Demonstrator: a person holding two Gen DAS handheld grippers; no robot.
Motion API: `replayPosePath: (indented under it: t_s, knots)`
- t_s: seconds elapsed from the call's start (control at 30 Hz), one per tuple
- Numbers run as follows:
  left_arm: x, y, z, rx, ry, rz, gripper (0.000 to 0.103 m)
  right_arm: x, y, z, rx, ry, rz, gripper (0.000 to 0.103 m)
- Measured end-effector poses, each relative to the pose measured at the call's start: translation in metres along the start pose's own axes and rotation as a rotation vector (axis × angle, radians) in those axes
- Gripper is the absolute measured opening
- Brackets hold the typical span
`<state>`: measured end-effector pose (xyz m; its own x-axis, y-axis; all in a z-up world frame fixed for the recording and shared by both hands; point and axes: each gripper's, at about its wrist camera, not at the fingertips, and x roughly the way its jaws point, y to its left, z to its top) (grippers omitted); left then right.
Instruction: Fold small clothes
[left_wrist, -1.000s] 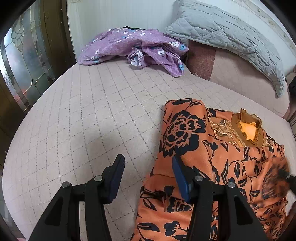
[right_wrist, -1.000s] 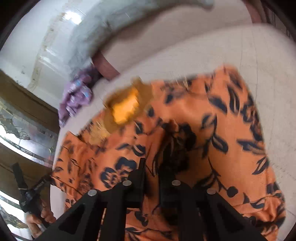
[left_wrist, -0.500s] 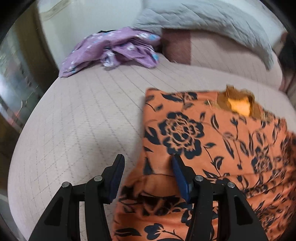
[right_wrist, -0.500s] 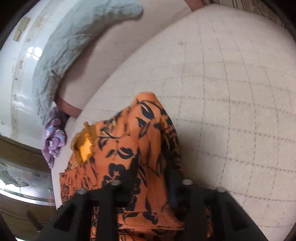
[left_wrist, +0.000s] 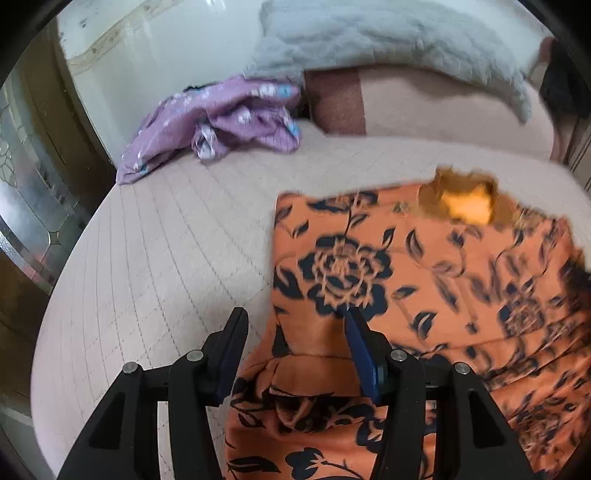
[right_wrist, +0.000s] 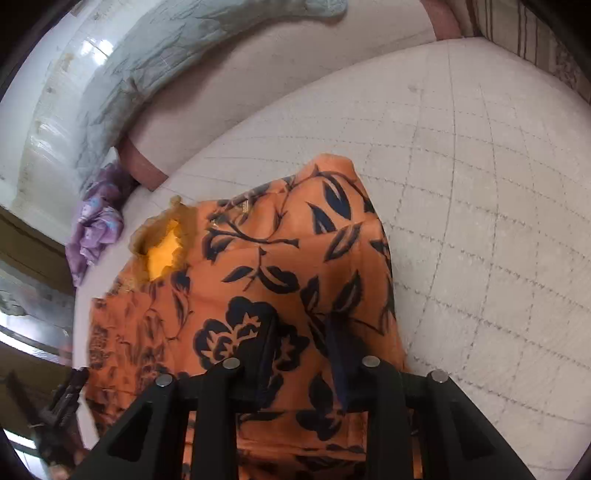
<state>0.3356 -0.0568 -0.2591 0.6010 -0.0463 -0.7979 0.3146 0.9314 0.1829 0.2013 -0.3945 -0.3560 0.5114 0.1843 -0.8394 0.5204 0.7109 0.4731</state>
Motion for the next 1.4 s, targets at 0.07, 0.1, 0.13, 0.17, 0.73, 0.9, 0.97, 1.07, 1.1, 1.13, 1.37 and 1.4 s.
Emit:
replayPosePath:
  t_s: [0.07,0.1,0.13,0.17,0.73,0.9,0.97,1.07,1.1,1.13,1.37,1.4]
  knots:
    - [0.016,-0.002,-0.004,0.013,0.069,0.003,0.055,-0.011,0.012,-0.001,-0.021,-0.041,0.055,0.031]
    - [0.017,-0.003,-0.004,0.01,0.072,0.002,0.055,-0.015,0.017,-0.002,-0.026,-0.067,0.084,0.031]
    - [0.013,-0.003,-0.002,0.007,0.062,0.0,0.055,-0.02,0.02,-0.003,-0.037,-0.093,0.102,0.031]
    - [0.009,-0.003,-0.001,0.007,0.048,-0.009,0.055,-0.022,0.024,-0.003,-0.045,-0.106,0.112,0.031]
    - [0.007,-0.032,-0.008,0.089,0.102,0.022,0.064,0.016,0.061,-0.043,-0.179,0.153,0.127,0.032]
    - [-0.048,-0.034,-0.023,0.113,-0.017,-0.02,0.069,-0.055,0.042,-0.052,-0.151,0.053,0.227,0.037]
    - [-0.064,-0.027,-0.035,0.097,-0.042,-0.026,0.078,-0.087,0.02,-0.062,-0.126,-0.031,0.234,0.071]
    - [-0.091,0.001,-0.062,0.022,-0.06,-0.049,0.079,-0.125,-0.022,-0.082,-0.035,-0.118,0.252,0.077]
    - [-0.096,0.007,-0.069,0.002,-0.062,-0.05,0.079,-0.139,-0.041,-0.09,0.0,-0.123,0.251,0.077]
    - [-0.103,0.018,-0.082,-0.023,-0.069,-0.044,0.079,-0.147,-0.055,-0.103,0.033,-0.12,0.241,0.077]
    - [-0.12,0.063,-0.182,-0.158,0.045,-0.046,0.081,-0.168,-0.1,-0.172,0.075,0.0,0.156,0.077]
    - [-0.12,0.064,-0.187,-0.167,0.059,-0.064,0.081,-0.163,-0.099,-0.181,0.069,0.024,0.149,0.077]
